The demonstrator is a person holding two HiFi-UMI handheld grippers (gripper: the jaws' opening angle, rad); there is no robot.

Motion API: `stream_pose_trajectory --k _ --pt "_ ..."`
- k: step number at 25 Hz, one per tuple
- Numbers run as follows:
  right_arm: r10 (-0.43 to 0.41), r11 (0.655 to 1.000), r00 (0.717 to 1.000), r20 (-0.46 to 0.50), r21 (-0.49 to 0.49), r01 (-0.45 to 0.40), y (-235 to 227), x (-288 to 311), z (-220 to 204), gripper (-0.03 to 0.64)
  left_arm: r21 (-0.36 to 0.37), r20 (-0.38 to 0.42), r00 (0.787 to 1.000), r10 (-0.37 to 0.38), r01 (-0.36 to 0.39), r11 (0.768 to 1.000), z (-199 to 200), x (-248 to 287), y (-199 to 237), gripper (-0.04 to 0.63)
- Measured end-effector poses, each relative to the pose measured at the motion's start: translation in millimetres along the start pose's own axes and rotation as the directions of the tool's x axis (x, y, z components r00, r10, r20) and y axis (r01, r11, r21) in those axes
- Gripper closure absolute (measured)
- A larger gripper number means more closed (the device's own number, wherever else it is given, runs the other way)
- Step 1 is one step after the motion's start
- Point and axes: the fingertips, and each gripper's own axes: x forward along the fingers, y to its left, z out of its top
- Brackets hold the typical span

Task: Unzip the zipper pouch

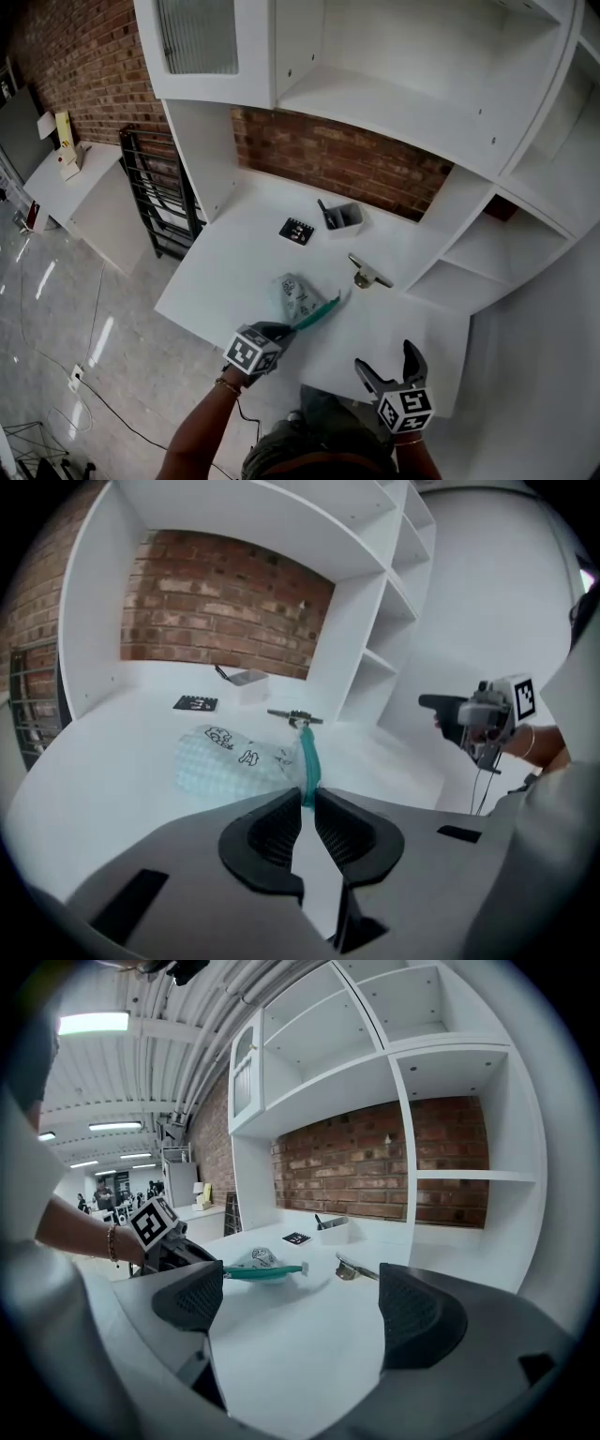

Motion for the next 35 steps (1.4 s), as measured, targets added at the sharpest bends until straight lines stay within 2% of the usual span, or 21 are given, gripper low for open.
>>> stream_pose_trajectory --k 3,5,7,9,10,13,15,17,19,21,24,29,33,35 --pt "0.051 0.999 0.999 0.003 0.003 -0.051 11.9 3.2 2.0 0.112 -0.044 0.083 0.996 -0.018 0.021 0.999 21.4 -13.1 -7.5 0.549" --pt "0.108 0.994 0.994 0.004 0.001 -0.108 24.8 5.1 3.5 0.145 -0.07 0.126 0.992 -0.016 0.025 0.997 30.8 -20.7 -10.0 0.549" --pt "0.169 0.986 0.986 0.014 -0.007 -0.168 41.0 6.4 7.8 0.217 -0.092 0.166 0.986 -0.027 0.043 0.995 40.1 -28.7 -15.7 0.549" --pt "0.23 0.973 0.972 0.038 -0.009 -0.23 58.7 7.9 17.1 0.333 -0.122 0.209 0.977 -0.049 0.076 0.99 49.2 -36.4 -23.5 0.549" --pt "0.262 0.965 0.964 0.053 -0.006 -0.262 67.5 9.0 22.5 0.37 -0.139 0.231 0.971 -0.059 0.092 0.986 53.4 -39.7 -26.9 0.549" --pt "0.326 0.945 0.942 0.079 -0.039 -0.323 90.2 14.6 35.5 0.394 -0.166 0.286 0.955 -0.075 0.126 0.978 63.8 -47.8 -36.4 0.549" --pt "0.342 0.933 0.937 0.068 -0.143 -0.33 104.2 19.4 41.4 0.396 -0.173 0.309 0.948 -0.082 0.141 0.975 68.5 -52.7 -42.8 0.549" --pt "0.343 0.902 0.939 0.035 -0.292 -0.319 117.3 23.5 45.8 0.398 -0.179 0.325 0.941 -0.094 0.159 0.971 71.6 -57.2 -50.1 0.549" --pt "0.325 0.847 0.946 0.0 -0.445 -0.291 126.2 26.8 46.8 0.409 -0.185 0.337 0.935 -0.108 0.178 0.966 73.0 -61.5 -58.7 0.549" --pt "0.316 0.796 0.949 -0.007 -0.542 -0.269 133.6 30.4 44.6 0.42 -0.191 0.35 0.929 -0.122 0.198 0.961 73.1 -65.6 -67.2 0.549" --pt "0.308 0.763 0.951 -0.025 -0.591 -0.262 140.1 33.0 40.0 0.423 -0.19 0.357 0.924 -0.135 0.213 0.958 71.6 -69.1 -77.1 0.549" --pt "0.303 0.75 0.952 -0.045 -0.604 -0.268 144.4 29.2 40.7 0.475 -0.146 0.324 0.937 -0.133 0.189 0.971 65.6 -72.1 -85.6 0.549" --pt "0.31 0.73 0.949 -0.051 -0.627 -0.272 148.4 30.0 38.1 0.479 -0.149 0.318 0.94 -0.124 0.178 0.973 61.1 -73.3 -85.4 0.549" --pt "0.314 0.731 0.949 -0.038 -0.628 -0.267 149.9 29.5 38.2 0.483 -0.146 0.311 0.943 -0.12 0.172 0.974 59.5 -73.6 -85.5 0.549"
